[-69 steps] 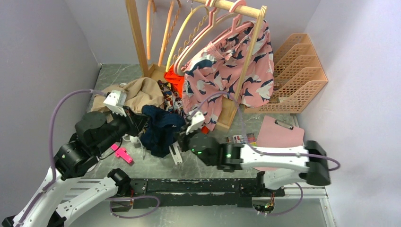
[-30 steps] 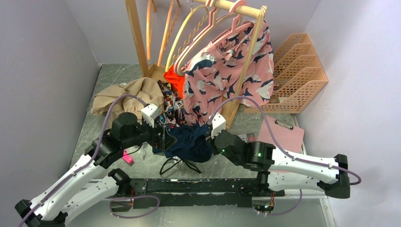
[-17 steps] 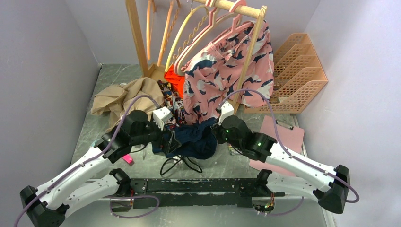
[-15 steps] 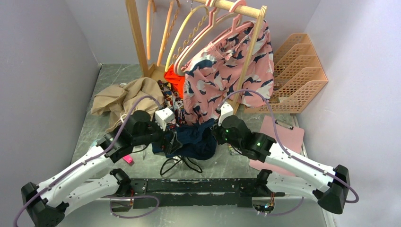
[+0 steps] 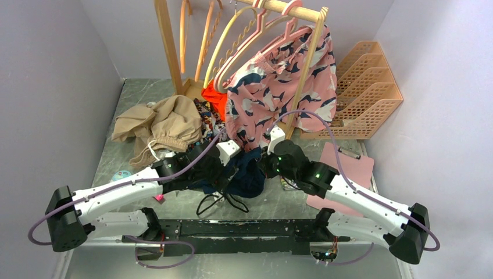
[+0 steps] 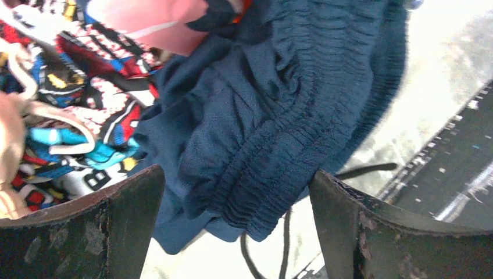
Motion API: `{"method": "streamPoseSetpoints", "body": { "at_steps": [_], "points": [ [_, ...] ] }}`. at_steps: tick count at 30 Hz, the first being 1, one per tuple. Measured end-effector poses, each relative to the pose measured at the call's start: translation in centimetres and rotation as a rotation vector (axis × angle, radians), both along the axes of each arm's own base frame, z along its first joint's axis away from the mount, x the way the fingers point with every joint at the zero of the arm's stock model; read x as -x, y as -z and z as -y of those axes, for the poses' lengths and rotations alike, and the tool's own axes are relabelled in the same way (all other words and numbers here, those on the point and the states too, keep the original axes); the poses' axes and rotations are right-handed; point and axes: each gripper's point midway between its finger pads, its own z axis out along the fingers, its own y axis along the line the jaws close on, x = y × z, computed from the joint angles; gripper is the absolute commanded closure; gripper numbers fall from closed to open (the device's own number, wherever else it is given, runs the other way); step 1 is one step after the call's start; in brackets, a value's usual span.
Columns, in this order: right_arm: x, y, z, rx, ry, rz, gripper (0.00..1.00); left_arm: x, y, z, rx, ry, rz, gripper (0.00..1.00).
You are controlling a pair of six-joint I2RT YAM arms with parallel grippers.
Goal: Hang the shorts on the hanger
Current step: Adjust the shorts at the center of the board.
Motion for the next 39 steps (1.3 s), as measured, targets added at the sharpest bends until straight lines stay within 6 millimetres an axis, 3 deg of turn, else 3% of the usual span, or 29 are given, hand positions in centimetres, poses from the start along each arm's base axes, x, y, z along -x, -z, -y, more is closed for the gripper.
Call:
{"method": "streamPoseSetpoints", "body": {
  "at_steps": [6, 10, 14, 15, 17, 20, 22, 28, 30, 33, 39],
  "points": [
    [0.3, -0.6, -0.1, -0.031, -0.008, 0.000, 1.00, -1.8, 0.4, -1.2, -0.065, -0.090, 0.066, 0.24],
    [0.5, -0.9, -0.2, -0.048, -0.014, -0.004, 1.00, -2.4, 1.3, -1.7, -0.111, -0.122, 0.072, 0.52],
    [0.6, -0.9, -0.2, -0.051, -0.014, -0.007, 1.00, -2.7, 1.5, -1.9, -0.123, -0.149, 0.076, 0.90],
    [0.6, -0.9, -0.2, -0.051, -0.014, -0.007, 1.00, -2.7, 1.4, -2.0, -0.121, -0.155, 0.078, 0.93],
    [0.6, -0.9, -0.2, -0.050, -0.013, -0.009, 0.84, -2.8, 1.3, -2.1, -0.115, -0.165, 0.080, 0.93],
    [0.7, -0.8, -0.1, -0.050, -0.008, -0.020, 0.51, -2.7, 0.7, -2.1, -0.087, -0.184, 0.077, 0.93],
    [0.9, -0.8, 0.1, -0.053, -0.002, -0.027, 0.40, -2.7, -0.2, -1.9, -0.057, -0.200, 0.076, 0.93],
    [1.6, -1.9, 0.9, -0.095, 0.009, -0.020, 0.29, -3.5, -5.3, -0.6, 0.110, -0.283, 0.088, 0.93],
    [1.9, -1.8, 1.1, -0.111, 0.015, -0.027, 0.28, -3.6, -6.1, -0.5, 0.146, -0.317, 0.080, 0.93],
    [2.5, -0.4, 1.5, -0.119, 0.029, -0.065, 0.27, -3.7, -6.1, -0.8, 0.169, -0.372, 0.060, 0.93],
    [4.4, 4.9, 2.7, -0.129, 0.097, -0.200, 0.30, -3.7, -5.7, -1.7, 0.176, -0.458, 0.034, 0.93]
  ]
}}
